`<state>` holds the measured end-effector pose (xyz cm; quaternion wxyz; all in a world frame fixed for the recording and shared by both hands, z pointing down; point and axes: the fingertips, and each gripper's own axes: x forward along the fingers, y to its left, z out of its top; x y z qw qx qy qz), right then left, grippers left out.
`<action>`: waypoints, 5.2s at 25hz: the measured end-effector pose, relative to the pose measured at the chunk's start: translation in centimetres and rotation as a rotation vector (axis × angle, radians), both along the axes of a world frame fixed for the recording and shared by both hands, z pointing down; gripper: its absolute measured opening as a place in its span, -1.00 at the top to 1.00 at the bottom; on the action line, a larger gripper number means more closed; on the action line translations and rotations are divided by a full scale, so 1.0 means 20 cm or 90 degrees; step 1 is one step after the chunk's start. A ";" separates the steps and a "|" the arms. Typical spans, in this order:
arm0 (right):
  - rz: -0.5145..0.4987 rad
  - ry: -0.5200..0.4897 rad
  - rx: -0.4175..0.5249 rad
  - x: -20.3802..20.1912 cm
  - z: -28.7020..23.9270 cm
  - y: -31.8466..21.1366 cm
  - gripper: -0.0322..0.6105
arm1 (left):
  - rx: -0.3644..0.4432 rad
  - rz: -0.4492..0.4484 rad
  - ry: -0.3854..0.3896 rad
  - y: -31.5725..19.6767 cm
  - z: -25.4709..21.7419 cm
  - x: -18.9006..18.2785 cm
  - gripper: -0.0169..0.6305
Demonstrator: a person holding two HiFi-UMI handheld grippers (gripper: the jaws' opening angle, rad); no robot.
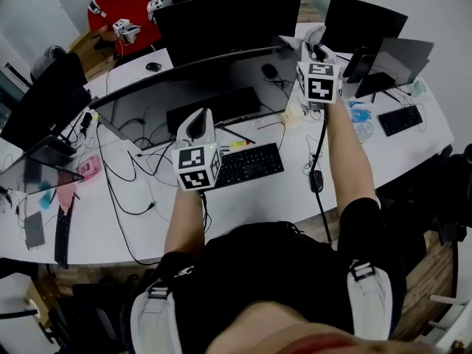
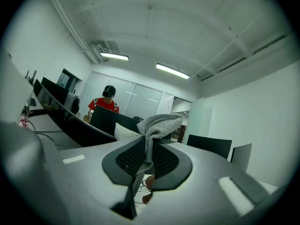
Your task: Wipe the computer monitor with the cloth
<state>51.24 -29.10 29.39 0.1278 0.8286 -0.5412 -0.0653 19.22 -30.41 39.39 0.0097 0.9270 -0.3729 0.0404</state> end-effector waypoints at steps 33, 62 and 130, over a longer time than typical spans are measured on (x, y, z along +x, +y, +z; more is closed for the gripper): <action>-0.080 -0.136 -0.106 0.09 0.66 -0.02 0.82 | -0.021 -0.042 -0.030 0.03 0.17 0.05 0.80; -0.069 -0.161 -0.367 0.06 1.77 -0.04 0.82 | -0.098 -0.076 -0.096 0.03 0.55 -0.07 0.80; -0.326 -0.080 -0.459 -2.45 2.04 -0.77 0.82 | -0.122 -0.351 -0.056 -0.09 0.48 -2.21 0.80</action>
